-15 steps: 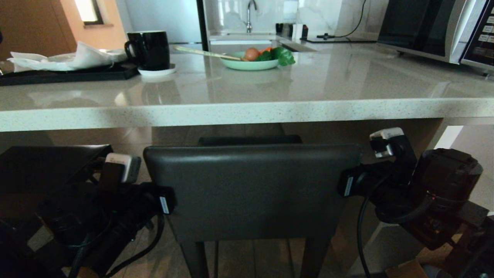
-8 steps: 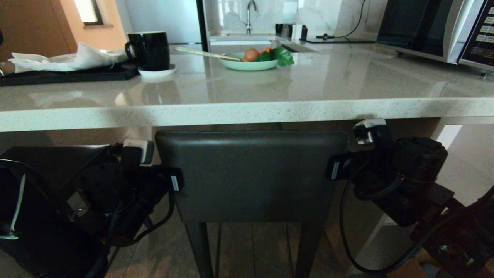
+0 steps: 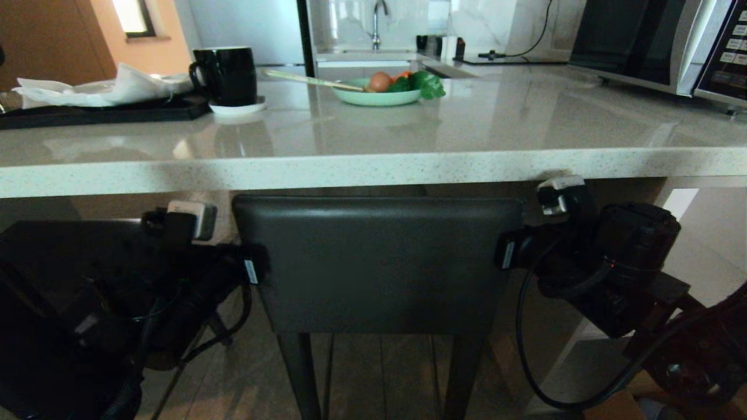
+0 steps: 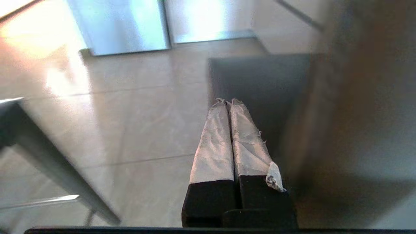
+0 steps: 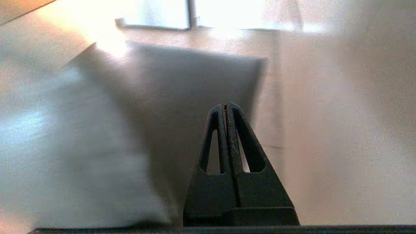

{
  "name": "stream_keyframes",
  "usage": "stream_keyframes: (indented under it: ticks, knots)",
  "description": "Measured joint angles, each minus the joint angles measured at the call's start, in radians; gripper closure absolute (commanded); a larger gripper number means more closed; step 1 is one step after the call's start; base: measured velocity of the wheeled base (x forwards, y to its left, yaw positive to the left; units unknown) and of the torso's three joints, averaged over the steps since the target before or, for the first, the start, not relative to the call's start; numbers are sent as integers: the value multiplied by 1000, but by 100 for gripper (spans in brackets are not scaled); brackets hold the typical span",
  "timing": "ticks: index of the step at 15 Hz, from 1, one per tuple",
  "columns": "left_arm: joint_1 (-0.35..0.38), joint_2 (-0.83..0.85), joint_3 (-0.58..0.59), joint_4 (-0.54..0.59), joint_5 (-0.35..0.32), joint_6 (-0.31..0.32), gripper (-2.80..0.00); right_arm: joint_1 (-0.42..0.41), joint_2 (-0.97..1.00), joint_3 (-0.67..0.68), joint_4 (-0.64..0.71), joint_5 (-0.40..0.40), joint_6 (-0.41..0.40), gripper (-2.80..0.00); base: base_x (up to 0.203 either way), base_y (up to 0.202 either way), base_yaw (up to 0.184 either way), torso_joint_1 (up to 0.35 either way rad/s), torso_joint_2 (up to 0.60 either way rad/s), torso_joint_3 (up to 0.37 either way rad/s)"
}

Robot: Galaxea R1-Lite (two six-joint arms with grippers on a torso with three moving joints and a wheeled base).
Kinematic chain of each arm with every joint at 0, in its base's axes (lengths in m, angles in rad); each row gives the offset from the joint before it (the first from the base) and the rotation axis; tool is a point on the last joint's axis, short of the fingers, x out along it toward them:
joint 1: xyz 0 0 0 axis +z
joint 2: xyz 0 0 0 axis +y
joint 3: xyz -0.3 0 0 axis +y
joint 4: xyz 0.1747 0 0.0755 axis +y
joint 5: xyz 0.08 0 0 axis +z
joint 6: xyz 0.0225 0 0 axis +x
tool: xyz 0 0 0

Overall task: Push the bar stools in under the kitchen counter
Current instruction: Push the gray chair back under the dining table

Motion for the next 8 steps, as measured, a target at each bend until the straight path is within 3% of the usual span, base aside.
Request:
stream_keyframes:
  ticks: [4,8]
  knots:
    - [56,-72,35,24,-12,-18,0,-76,-35,19,-1,-4,2,0,0,0,0,0,0,0]
    - [68,-146,97,29,-20,-26,0,-102,-84,62,0,-7,2,0,0,0,0,0,0,0]
